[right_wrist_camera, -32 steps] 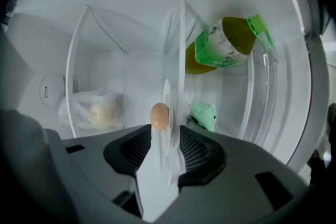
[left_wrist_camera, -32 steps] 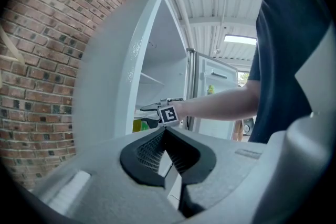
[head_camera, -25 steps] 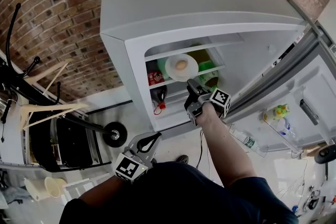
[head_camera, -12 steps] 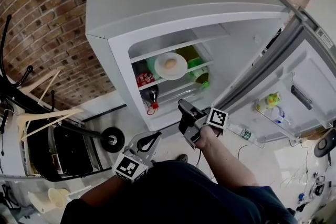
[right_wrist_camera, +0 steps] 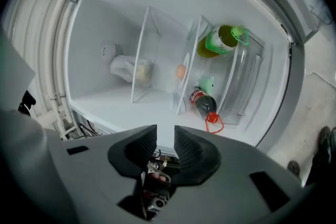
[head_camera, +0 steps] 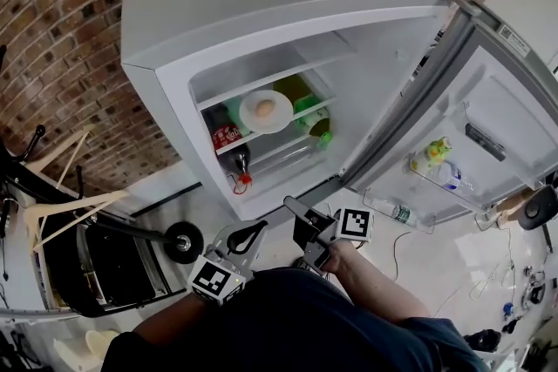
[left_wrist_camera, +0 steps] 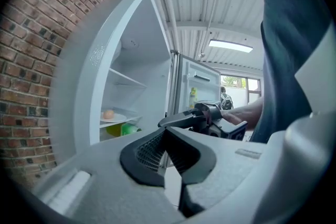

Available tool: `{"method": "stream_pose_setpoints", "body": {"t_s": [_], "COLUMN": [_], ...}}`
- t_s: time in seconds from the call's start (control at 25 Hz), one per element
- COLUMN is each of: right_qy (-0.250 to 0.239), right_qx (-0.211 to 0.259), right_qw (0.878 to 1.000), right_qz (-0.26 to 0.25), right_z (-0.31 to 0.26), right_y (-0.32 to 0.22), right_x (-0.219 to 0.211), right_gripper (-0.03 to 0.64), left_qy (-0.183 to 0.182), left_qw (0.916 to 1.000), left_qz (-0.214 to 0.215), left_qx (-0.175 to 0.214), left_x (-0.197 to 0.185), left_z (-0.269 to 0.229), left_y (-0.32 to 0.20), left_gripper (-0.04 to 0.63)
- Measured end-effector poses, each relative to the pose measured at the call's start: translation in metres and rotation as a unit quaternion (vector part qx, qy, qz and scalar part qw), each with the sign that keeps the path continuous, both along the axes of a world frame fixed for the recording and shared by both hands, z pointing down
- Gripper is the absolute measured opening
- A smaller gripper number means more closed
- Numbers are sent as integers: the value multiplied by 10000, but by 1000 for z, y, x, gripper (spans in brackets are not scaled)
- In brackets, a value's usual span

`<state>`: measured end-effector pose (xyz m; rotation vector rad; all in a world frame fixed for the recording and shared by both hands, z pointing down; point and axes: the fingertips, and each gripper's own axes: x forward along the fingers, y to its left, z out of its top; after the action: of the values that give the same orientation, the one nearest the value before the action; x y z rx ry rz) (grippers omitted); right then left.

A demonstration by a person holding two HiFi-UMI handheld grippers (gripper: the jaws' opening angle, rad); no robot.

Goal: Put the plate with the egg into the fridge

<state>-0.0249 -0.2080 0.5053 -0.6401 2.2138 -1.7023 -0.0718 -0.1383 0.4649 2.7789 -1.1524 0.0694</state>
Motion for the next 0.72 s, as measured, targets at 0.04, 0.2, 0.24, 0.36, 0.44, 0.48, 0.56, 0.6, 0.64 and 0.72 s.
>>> {"method": "stream_pose_setpoints", "body": {"t_s": [0.04, 0.2, 0.24, 0.36, 0.44, 0.48, 0.56, 0.6, 0.64, 0.72], "right_qy": [98, 568, 737, 1265, 1579, 1719, 1983, 2113, 2247, 2548], "right_qx": [149, 617, 785, 1343, 1710, 1886, 2248, 2441, 2639, 3036], "right_qw": [9998, 9964, 9941, 9828, 9725, 9669, 9540, 9464, 9380, 9181], "right_qz": [-39, -97, -104, -113, -100, -88, -62, -53, -50, -67], "right_z": [-3, -7, -8, -9, -11, -13, -17, -19, -20, -21], "right_y": [4, 20, 23, 30, 33, 33, 34, 35, 37, 41], "right_x": [0, 5, 7, 13, 17, 19, 20, 20, 19, 16], "right_gripper": [99, 40, 34, 22, 17, 15, 12, 12, 12, 11], "left_qy": [5, -16, -20, -49, -66, -73, -79, -77, -77, -119], "left_qw": [10000, 9998, 9998, 9997, 9995, 9995, 9993, 9993, 9993, 9991], "left_qz": [45, 175, 194, 258, 301, 322, 355, 366, 376, 407], "left_qx": [-10, -23, -24, 0, 5, 6, 19, 26, 31, 21], "left_x": [2, 9, 10, 14, 16, 17, 19, 20, 20, 21], "left_z": [1, 1, 0, -1, -1, -1, -1, -1, -1, -1], "left_y": [1, 3, 3, 3, 4, 4, 5, 5, 5, 5], "left_gripper": [5, 5, 5, 5, 5, 5, 5, 5, 5, 5]}}
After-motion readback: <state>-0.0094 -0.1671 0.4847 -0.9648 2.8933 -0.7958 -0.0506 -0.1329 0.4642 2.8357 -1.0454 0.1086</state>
